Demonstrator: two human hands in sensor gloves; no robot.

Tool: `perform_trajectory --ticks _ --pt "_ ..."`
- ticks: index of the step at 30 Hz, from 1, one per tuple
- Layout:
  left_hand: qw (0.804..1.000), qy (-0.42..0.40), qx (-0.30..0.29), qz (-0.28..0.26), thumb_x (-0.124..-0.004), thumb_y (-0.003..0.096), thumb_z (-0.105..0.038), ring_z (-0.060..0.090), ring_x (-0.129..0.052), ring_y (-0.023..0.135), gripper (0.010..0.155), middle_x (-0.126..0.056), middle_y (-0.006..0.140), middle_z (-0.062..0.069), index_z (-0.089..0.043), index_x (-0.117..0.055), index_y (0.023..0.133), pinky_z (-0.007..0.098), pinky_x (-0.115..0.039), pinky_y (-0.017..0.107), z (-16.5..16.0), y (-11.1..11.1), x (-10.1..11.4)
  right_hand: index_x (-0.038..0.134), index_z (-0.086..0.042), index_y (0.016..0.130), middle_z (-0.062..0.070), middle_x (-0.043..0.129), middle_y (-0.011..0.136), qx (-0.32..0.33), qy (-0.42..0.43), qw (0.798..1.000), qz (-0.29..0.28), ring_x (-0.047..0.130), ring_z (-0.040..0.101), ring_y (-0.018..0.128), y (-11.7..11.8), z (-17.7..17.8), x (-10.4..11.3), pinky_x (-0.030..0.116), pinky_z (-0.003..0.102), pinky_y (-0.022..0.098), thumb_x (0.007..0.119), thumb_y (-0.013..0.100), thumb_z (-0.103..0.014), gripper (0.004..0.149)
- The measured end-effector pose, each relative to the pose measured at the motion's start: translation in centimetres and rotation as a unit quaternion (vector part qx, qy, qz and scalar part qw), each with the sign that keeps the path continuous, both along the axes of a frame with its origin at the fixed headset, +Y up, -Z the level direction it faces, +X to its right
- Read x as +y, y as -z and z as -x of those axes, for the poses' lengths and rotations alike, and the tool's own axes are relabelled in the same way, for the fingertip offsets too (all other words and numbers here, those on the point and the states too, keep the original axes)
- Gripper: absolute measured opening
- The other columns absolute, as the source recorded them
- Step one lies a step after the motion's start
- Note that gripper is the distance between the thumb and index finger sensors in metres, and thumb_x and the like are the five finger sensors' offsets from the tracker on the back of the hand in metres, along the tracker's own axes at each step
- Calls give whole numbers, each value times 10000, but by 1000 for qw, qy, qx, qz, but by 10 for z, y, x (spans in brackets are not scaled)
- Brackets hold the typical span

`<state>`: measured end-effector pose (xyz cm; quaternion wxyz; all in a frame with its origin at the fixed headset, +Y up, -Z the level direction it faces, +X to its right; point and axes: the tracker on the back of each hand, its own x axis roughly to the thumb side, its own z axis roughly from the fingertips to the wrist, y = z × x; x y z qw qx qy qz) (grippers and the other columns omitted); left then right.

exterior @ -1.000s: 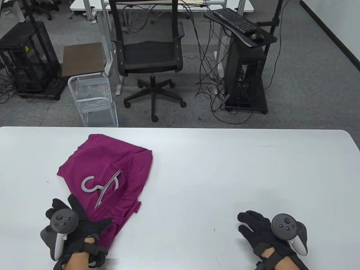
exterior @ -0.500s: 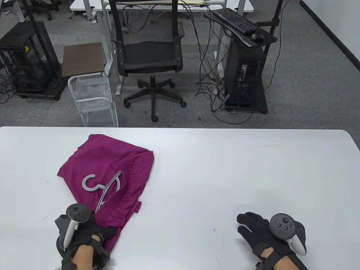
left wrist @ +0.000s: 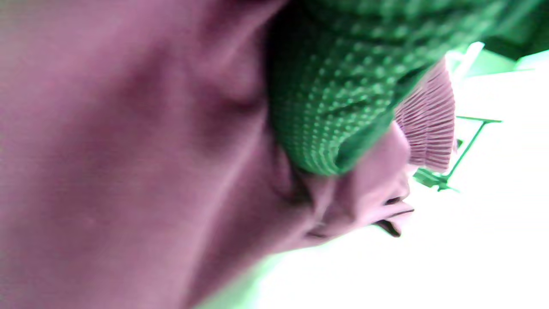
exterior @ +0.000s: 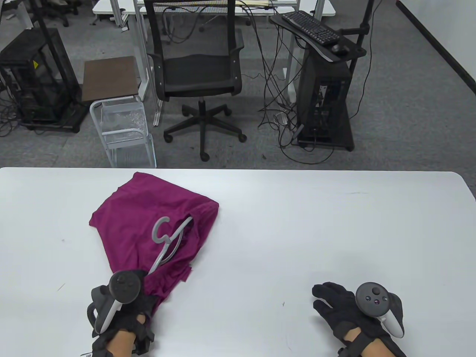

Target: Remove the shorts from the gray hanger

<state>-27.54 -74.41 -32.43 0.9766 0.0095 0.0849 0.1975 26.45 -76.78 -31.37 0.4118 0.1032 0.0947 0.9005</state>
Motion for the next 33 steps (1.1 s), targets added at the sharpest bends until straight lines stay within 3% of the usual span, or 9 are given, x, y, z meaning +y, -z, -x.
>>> perform_trajectory --ticks 5,11,14,20,24,25,27,30,33 --pt "994 60 -79 -47 -1009 339 -309 183 -899 617 427 -841 776 -107 -425 -785 684 655 -536 773 -29 -12 20 567 -135 1076 196 494 1109 10 9 1000 -16 434 540 964 -2 3 5 448 757 628 746 528 -434 649" --pt "978 111 -136 -114 -985 343 -326 180 -912 594 378 -869 727 -113 -435 -807 657 665 -547 765 -72 -37 46 388 -224 1088 182 280 1135 7 -15 996 -89 295 530 988 -12 20 24 400 753 646 738 537 -431 684" --pt "967 131 -173 -136 -972 345 -321 164 -917 545 350 -882 690 -125 -442 -805 627 635 -594 748 -97 -47 51 319 -323 1058 153 190 1132 10 -20 992 -125 240 527 994 -19 33 33 372 766 649 739 541 -433 675" --pt "945 147 -253 -148 -963 344 -321 147 -918 516 338 -883 665 -134 -448 -802 612 614 -629 731 -137 -60 48 399 -426 1006 112 127 1129 38 -100 965 -239 136 492 1003 -35 72 49 283 769 668 788 522 -362 623" --pt "939 120 -278 -165 -955 350 -297 150 -904 540 345 -865 687 -132 -443 -796 620 625 -608 742 -141 -64 49 475 -434 978 96 193 1141 43 -160 955 -244 182 492 1011 -36 86 47 298 770 668 814 505 -310 595" --pt "936 107 -282 -183 -952 349 -286 158 -895 558 364 -852 708 -129 -439 -787 636 630 -591 748 -139 -65 50 608 -388 944 106 264 1147 37 -157 957 -240 225 493 1016 -34 85 47 308 772 666 841 484 -269 529" --pt "934 90 -285 -198 -944 356 -273 155 -886 585 364 -841 728 -131 -440 -789 640 635 -571 754 -134 -66 53 645 -378 925 100 348 1150 37 -173 959 -220 320 512 1013 -30 81 46 380 781 649 851 475 -238 514" --pt "927 64 -283 -238 -950 354 -264 152 -893 606 352 -847 739 -137 -447 -812 622 658 -576 743 -128 -69 61 806 -351 774 102 534 1129 6 -170 972 -162 432 540 1004 -23 68 44 435 786 640 812 473 -152 361" --pt "931 48 -260 -252 -947 353 -277 161 -947 716 325 -835 808 -202 -485 -840 579 739 -596 714 -119 -69 68 818 -380 768 87 607 1115 -33 -169 972 -162 492 556 1011 -20 54 47 456 809 634 810 471 -154 374"
